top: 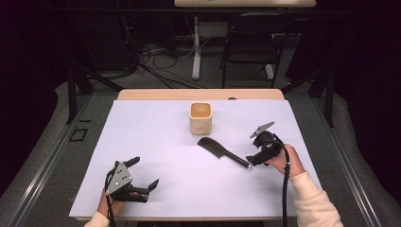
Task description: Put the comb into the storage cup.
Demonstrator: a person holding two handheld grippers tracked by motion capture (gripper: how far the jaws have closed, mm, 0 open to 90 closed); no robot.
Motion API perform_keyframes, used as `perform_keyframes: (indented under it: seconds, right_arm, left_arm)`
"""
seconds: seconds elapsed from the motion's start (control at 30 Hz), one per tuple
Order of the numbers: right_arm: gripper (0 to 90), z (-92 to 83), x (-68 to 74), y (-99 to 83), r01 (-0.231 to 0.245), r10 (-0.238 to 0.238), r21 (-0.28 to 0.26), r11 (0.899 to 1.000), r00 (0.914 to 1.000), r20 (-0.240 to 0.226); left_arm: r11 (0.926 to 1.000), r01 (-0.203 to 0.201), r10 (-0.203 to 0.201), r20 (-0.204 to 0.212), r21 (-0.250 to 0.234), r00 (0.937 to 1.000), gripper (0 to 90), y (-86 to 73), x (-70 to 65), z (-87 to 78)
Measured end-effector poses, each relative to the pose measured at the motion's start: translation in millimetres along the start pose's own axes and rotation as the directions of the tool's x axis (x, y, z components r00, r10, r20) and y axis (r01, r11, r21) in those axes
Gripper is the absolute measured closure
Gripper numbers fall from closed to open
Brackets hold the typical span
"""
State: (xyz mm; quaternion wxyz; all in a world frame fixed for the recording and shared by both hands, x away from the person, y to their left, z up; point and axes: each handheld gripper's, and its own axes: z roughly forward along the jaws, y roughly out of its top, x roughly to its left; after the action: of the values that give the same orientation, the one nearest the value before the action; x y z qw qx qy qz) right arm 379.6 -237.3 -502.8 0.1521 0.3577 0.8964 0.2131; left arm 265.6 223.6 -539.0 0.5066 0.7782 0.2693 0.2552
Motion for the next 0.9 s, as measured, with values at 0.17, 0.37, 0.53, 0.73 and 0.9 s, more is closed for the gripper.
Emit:
perform_keyframes:
  seconds: [0.17, 0.37, 0.53, 0.73, 0.9]
  right_arm:
    - [0.0, 0.3, 5.6, 4.4, 0.053, -0.053, 0.014, 0.998, 0.9983, -0.024]
    - [0.0, 1.4, 10.3, 7.1, 0.065, -0.066, -0.003, 0.998, 0.9962, -0.058]
    - [0.0, 4.5, 12.7, 8.4, 0.066, -0.066, -0.002, 0.998, 0.9952, -0.072]
    - [0.0, 8.6, 17.1, 11.5, 0.086, -0.085, 0.002, 0.996, 0.9929, -0.084]
    - [0.0, 13.3, 23.6, 17.2, 0.102, -0.101, 0.012, 0.995, 0.9920, -0.077]
  left_arm:
    - [1.0000, -0.001, 0.001, 0.000, -0.001, 1.0000, 0.2, 0.1, 0.3, 0.0]
    - [1.0000, 0.001, -0.001, 0.000, -0.004, 1.0000, 0.2, 0.3, 0.0, 0.1]
    - [1.0000, 0.001, -0.001, 0.000, -0.002, 1.0000, 0.2, 0.3, 0.1, 0.8]
    - [1.0000, 0.001, -0.001, 0.000, -0.001, 1.0000, 0.2, 0.1, 0.3, 1.1]
    - [1.0000, 0.006, -0.006, 0.001, -0.002, 1.0000, 0.2, 0.2, 0.3, 1.8]
